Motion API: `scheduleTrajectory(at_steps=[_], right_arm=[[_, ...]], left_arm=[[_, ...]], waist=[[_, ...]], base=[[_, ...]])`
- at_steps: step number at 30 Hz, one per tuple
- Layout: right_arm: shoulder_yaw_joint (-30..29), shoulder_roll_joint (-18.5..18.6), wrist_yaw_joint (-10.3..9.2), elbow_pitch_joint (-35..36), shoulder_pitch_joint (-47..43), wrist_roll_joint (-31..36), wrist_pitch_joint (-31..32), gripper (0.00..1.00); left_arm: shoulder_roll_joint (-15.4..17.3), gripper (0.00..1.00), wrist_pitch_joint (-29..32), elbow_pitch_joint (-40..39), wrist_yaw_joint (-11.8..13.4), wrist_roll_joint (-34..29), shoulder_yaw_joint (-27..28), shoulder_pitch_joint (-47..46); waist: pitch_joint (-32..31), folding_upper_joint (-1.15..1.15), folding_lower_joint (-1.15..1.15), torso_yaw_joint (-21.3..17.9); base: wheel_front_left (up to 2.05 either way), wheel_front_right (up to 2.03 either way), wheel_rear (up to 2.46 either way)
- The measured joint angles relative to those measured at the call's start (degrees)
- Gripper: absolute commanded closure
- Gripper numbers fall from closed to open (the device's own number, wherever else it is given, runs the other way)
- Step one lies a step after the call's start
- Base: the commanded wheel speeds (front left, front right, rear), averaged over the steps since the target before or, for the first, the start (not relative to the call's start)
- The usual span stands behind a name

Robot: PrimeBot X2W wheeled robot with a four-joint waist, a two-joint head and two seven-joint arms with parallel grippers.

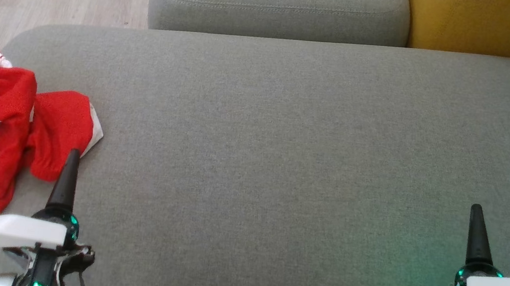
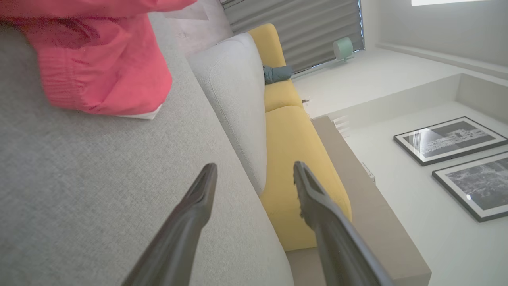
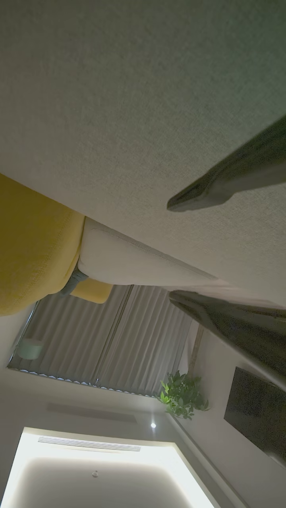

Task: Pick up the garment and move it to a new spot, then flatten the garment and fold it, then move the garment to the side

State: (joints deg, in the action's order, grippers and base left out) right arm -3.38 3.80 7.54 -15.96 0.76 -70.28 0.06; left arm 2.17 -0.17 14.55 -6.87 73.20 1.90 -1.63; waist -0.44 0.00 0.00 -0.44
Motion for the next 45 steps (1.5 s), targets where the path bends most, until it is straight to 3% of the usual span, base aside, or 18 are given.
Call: scheduleTrajectory(at_steps=[6, 45], right_arm=[[1.04, 0.38, 0.0, 0.94, 0.15, 6.65, -0.69, 0.0], [3.86, 0.94, 0.0, 2.21, 1.33, 36.1, -3.69, 0.0]], left_arm=[[-0.02, 0.0, -1.25, -1.59, -0.01, -7.42, -0.31, 0.0], [0.34, 0.0, -7.5, -1.7, -0.19, -37.37, -1.19, -0.06]], waist=[[-0.22, 0.0, 0.0, 0.0], [-1.0, 0.0, 0.0, -0.53]], base=[[0.0, 0.0, 0.0], [0.0, 0.0, 0.0]])
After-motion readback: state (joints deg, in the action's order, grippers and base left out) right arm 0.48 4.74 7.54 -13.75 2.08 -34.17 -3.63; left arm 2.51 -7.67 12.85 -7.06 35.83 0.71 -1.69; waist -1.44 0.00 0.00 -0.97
